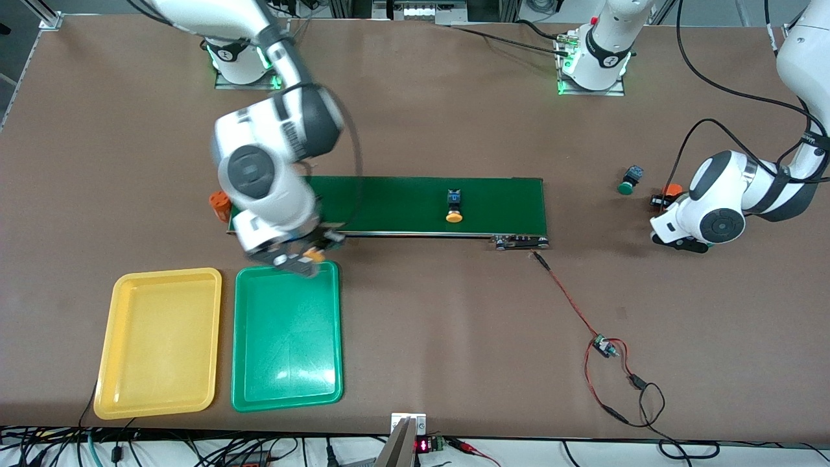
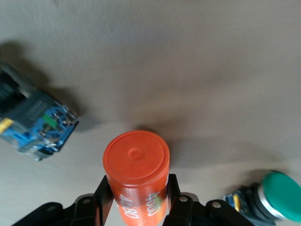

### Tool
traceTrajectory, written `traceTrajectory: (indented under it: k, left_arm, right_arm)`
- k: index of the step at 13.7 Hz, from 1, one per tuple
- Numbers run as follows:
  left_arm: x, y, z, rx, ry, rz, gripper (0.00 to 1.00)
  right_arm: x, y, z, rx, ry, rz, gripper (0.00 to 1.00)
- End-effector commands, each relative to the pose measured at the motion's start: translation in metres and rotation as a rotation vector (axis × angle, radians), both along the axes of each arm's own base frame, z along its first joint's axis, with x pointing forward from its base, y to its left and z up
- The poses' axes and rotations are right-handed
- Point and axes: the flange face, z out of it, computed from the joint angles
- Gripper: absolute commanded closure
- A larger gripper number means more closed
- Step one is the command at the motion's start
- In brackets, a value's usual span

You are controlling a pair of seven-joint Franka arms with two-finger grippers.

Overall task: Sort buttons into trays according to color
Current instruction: 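Drop the button into the yellow tray while the left gripper places the cylinder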

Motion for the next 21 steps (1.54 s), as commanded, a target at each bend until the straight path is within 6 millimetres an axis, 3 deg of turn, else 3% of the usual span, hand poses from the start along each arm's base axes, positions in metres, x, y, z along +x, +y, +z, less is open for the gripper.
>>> traceTrajectory:
  k: [1, 2, 3, 6, 8, 11, 13, 16, 21]
  left_arm:
    - [0.028, -0.037, 0.070, 0.001, 0.002, -0.164, 0.72]
    - [0.037, -0.063, 0.095, -0.020, 0.001, -0.233, 0.72]
    - [0.040, -0.089, 0.113, -0.035, -0.008, -0.292, 0.72]
    - [0.037, -0.162, 0.154, -0.094, -0.061, -0.447, 0.72]
    - [0.026, -0.225, 0.158, -0.166, -0.031, -0.616, 0.72]
    - [0.015, -0.306, 0.164, -0.239, -0.033, -0.719, 0.72]
    - [0.015, -0.343, 0.158, -0.267, -0.031, -0.765, 0.74]
    - [0.006, -0.381, 0.131, -0.243, -0.006, -0.834, 0.75]
    - [-0.010, -0.424, 0.077, -0.237, -0.010, -0.900, 0.74]
  right_arm:
    - [0.040, -0.104, -0.010, 0.006, 0.014, 0.012, 1.00]
    - [0.049, -0.138, -0.021, 0.010, 0.026, 0.052, 1.00]
    - [0.053, -0.158, -0.035, 0.003, 0.046, 0.090, 1.00]
    - [0.058, -0.184, -0.077, -0.054, 0.098, 0.157, 1.00]
    - [0.067, -0.205, -0.096, -0.125, 0.073, 0.217, 1.00]
    - [0.080, -0.236, -0.120, -0.157, 0.021, 0.346, 1.00]
    - [0.088, -0.254, -0.125, -0.166, -0.030, 0.400, 1.00]
    - [0.105, -0.271, -0.136, -0.173, -0.060, 0.402, 1.00]
    - [0.106, -0.288, -0.156, -0.171, -0.019, 0.606, 1.00]
